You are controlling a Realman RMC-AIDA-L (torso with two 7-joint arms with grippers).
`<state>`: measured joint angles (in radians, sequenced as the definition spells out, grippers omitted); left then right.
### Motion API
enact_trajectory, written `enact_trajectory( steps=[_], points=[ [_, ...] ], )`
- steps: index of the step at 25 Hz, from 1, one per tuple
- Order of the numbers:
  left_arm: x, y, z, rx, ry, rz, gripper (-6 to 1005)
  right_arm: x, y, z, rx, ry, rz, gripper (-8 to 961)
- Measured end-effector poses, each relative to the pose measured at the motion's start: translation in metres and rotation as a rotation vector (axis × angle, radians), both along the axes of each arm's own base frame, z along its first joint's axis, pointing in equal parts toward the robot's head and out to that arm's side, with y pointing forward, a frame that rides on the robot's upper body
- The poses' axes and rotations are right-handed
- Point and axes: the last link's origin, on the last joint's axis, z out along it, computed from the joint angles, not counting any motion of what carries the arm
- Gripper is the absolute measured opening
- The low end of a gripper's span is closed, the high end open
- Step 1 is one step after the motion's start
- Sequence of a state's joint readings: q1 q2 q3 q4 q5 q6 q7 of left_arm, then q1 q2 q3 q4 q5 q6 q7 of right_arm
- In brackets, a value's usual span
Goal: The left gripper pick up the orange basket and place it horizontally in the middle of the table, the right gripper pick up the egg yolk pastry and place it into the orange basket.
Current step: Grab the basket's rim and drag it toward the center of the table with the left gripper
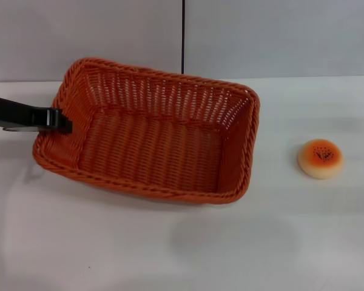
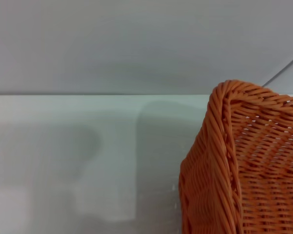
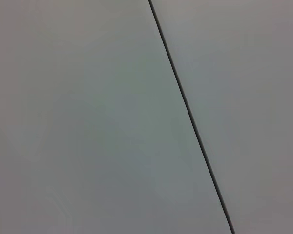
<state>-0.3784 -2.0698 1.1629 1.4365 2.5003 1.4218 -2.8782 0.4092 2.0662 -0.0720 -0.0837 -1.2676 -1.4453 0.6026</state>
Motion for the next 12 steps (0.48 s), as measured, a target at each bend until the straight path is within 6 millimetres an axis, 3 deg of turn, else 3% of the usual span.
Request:
enact_trajectory(
  steps=[12],
  points=[
    [-0.0010, 0.0019, 0.0025, 0.025, -0.050, 0.005, 200, -0.0010, 0.0048, 0.0039, -0.001, -0.010, 0.007, 579]
  ],
)
